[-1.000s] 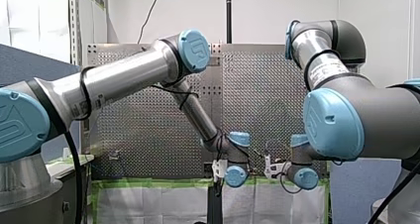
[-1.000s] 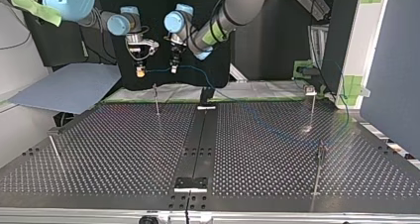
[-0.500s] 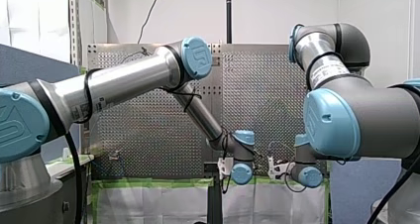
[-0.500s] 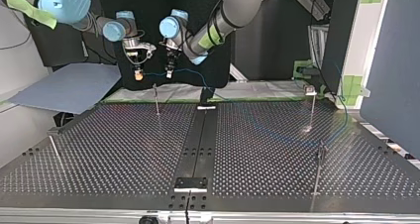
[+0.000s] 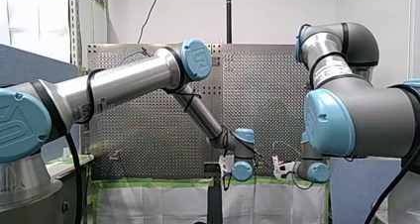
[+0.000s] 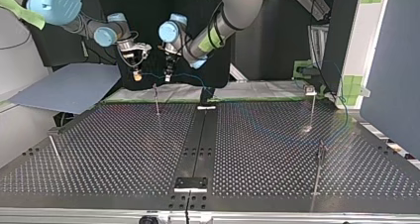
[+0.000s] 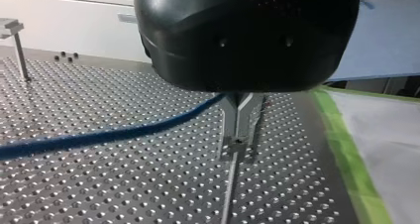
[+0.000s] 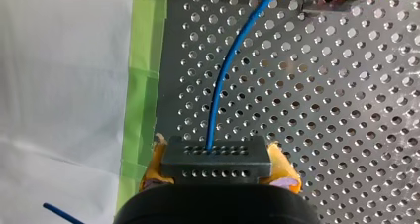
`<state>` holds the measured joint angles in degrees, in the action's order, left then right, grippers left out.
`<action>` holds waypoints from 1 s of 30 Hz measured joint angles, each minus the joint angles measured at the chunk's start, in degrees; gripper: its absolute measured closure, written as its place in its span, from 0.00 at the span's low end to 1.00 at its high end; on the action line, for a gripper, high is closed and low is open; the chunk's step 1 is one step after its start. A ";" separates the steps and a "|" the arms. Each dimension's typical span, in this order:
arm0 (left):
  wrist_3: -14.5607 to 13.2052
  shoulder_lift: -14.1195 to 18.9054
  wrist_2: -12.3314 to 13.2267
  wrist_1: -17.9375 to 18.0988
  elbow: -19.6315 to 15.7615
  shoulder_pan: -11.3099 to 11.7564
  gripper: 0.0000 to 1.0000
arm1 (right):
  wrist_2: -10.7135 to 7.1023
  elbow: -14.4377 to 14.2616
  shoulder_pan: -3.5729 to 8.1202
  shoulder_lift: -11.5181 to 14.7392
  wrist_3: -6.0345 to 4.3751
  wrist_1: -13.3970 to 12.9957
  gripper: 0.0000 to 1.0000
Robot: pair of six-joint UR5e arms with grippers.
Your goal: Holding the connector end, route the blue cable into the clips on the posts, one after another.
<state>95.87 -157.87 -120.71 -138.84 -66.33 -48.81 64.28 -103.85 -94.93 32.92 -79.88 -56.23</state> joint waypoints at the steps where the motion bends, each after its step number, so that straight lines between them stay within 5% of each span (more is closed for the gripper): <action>1: 0.00 0.00 0.05 -0.35 0.36 0.14 1.00 | -0.71 0.00 0.37 0.16 0.02 0.18 1.00; 14: -0.04 -2.29 0.55 -4.94 3.60 1.80 1.00 | -7.96 0.00 3.28 4.02 0.17 2.96 1.00; 25: 1.66 -3.99 1.93 -6.36 7.21 0.74 1.00 | -7.45 0.00 4.06 4.11 -5.00 0.13 1.00; 30: 1.83 -4.01 2.01 -6.43 7.27 0.76 1.00 | -7.62 0.00 4.15 4.06 -5.84 -0.65 1.00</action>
<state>97.70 -161.87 -118.70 -145.26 -59.06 -48.05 56.66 -103.85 -90.77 36.99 -85.72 -56.88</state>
